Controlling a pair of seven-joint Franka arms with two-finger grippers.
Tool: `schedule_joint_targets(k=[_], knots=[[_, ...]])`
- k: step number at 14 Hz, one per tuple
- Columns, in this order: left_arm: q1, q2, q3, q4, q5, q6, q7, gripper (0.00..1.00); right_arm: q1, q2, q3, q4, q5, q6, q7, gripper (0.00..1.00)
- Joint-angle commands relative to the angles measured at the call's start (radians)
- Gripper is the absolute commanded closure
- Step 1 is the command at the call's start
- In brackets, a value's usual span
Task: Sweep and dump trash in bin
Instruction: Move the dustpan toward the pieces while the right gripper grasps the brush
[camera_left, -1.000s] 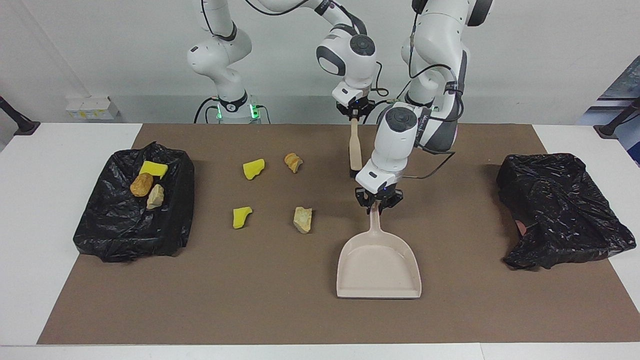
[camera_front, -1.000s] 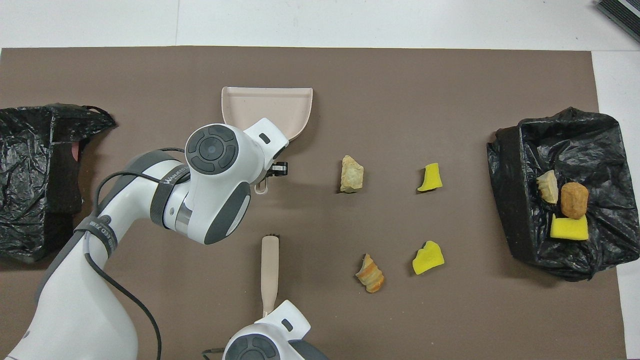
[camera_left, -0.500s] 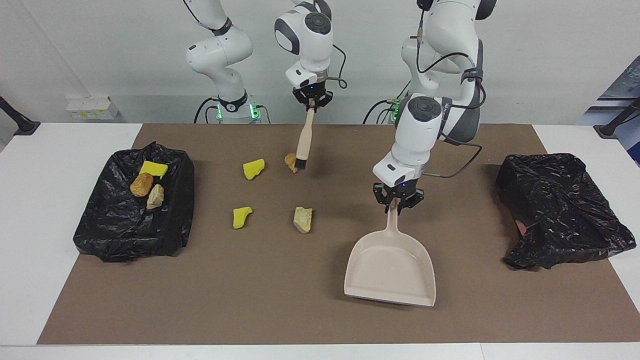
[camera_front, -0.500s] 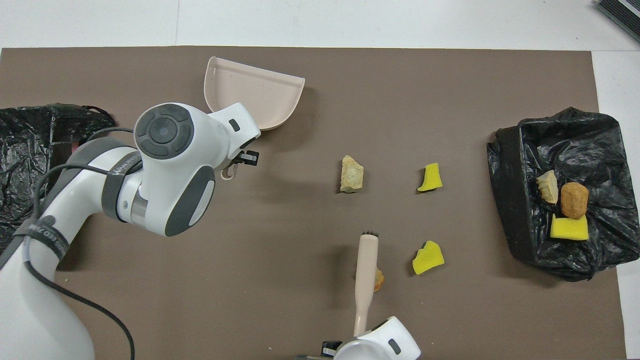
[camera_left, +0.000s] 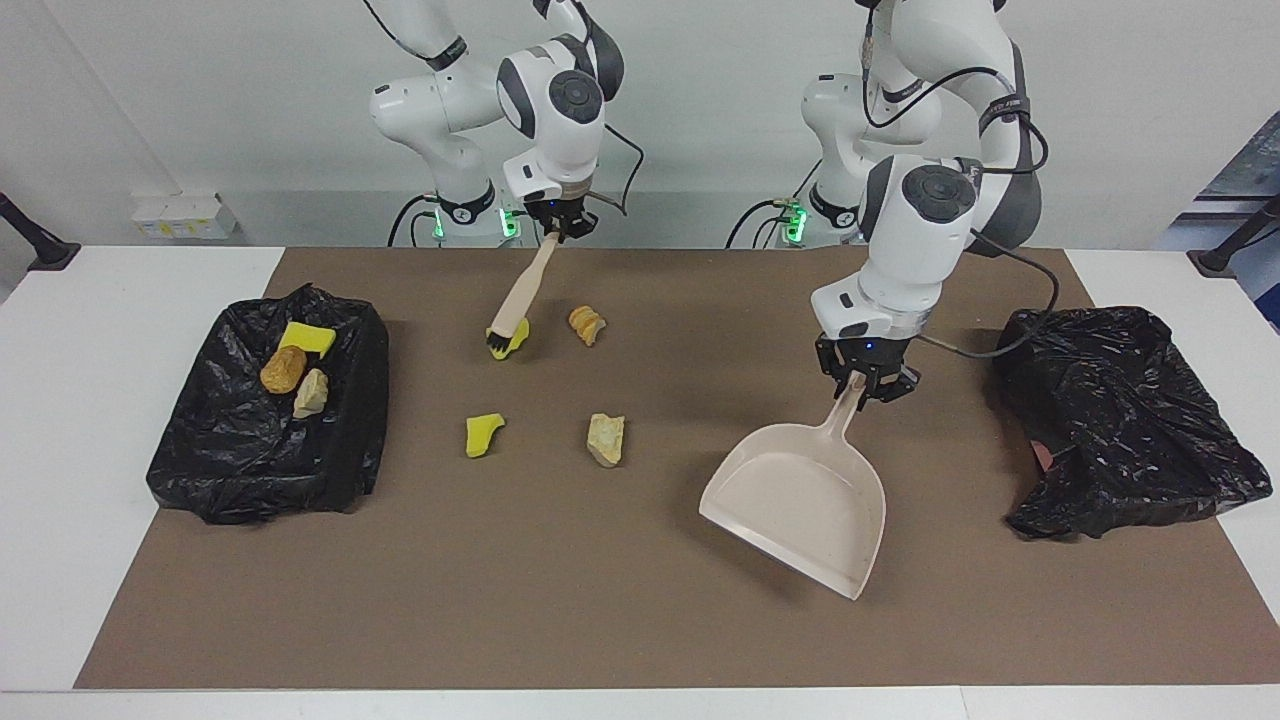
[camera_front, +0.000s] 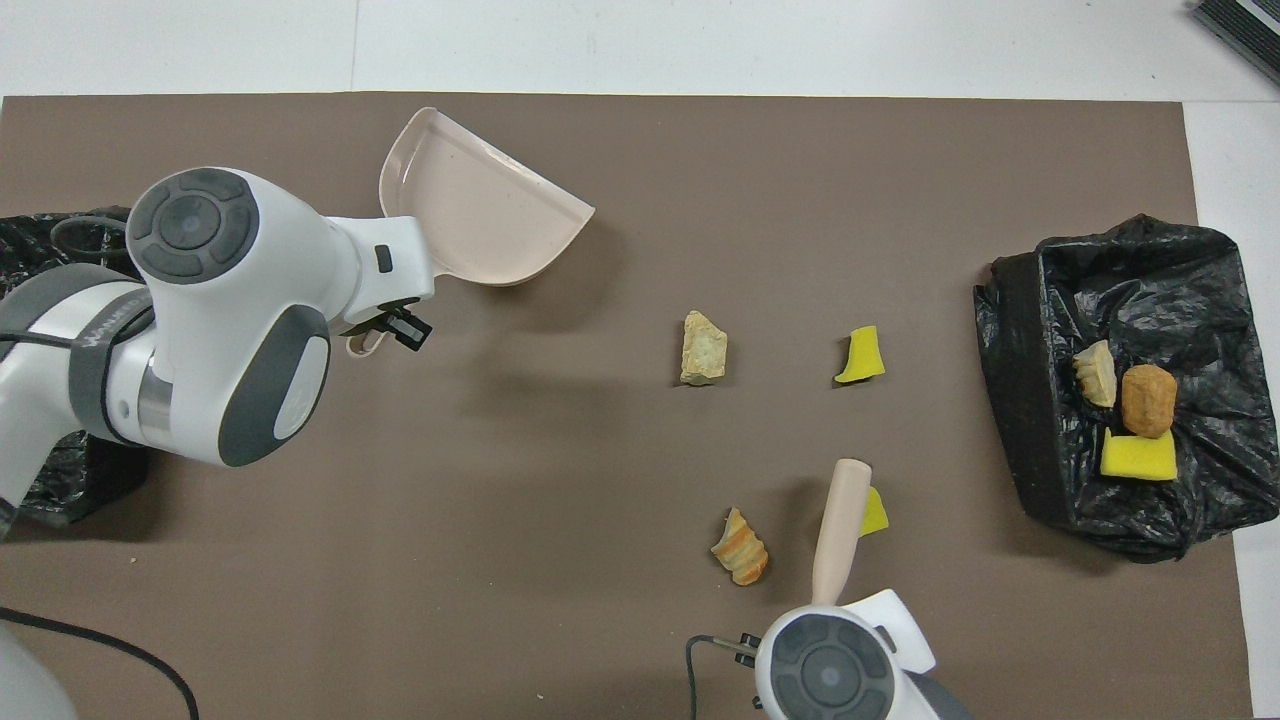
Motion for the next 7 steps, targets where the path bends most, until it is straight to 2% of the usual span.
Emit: schedule_joint_targets(k=[1, 3, 7], knots=[[0.053, -0.031, -0.007, -0.016, 0.007, -0.056, 0.296, 1.0, -0.042, -0.017, 0.01, -0.03, -0.011, -0.013, -0.012, 1.0], [0.056, -0.039, -0.005, -0.023, 0.005, -0.072, 0.378, 1.0, -0.119, -0.046, 0.012, -0.083, 0.008, 0.001, -0.073, 1.0], [0.055, -0.075, -0.005, -0.088, 0.005, -0.058, 0.574, 1.0, -0.121, -0.109, 0.015, -0.152, 0.089, 0.007, -0.094, 1.0]])
